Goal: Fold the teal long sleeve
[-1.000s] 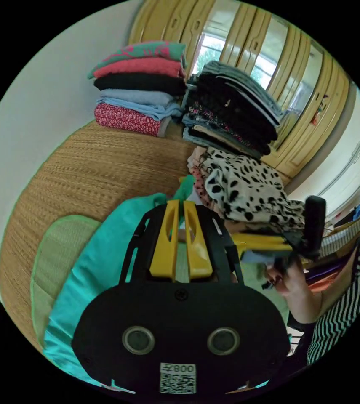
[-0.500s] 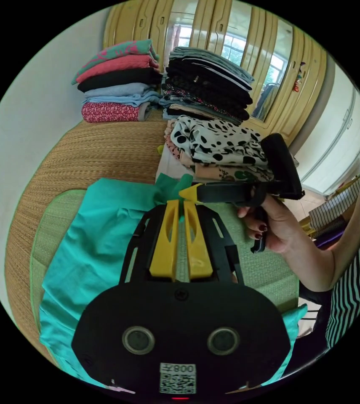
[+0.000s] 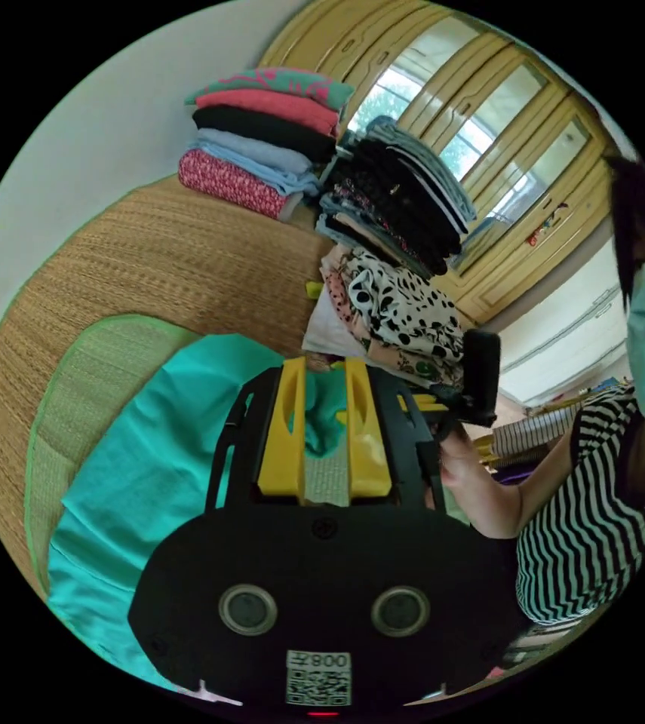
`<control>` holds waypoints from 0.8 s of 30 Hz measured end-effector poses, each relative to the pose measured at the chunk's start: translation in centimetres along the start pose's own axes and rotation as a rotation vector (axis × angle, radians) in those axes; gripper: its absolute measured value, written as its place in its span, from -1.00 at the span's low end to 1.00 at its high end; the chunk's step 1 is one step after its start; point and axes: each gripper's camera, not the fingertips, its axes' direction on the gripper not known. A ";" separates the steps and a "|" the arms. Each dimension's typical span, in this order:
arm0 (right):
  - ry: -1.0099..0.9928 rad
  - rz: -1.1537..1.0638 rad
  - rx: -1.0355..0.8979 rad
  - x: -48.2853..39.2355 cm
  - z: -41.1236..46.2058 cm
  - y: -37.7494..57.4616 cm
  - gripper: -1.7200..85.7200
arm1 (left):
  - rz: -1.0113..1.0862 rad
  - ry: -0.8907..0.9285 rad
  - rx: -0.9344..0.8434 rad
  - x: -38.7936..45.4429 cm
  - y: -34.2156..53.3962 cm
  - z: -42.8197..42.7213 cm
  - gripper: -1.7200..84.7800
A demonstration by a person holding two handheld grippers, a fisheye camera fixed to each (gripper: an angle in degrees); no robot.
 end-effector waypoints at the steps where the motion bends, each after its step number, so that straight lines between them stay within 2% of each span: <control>1: 0.030 -0.053 -0.030 -1.0 1.3 0.3 -0.91 | 0.006 0.000 -0.026 0.1 -0.5 0.4 -0.77; 6: 0.113 -0.220 -0.092 -3.6 6.0 2.3 -0.91 | 0.047 -0.037 -0.238 1.3 -3.1 3.1 -0.74; 14: 0.132 -0.289 -0.130 -3.3 12.7 5.9 -0.91 | 0.053 -0.024 -0.346 3.8 -5.8 3.4 -0.72; 24: 0.248 -0.378 -0.244 -2.6 22.2 9.9 -0.91 | 0.142 -0.111 -0.512 8.9 -9.5 1.6 -0.76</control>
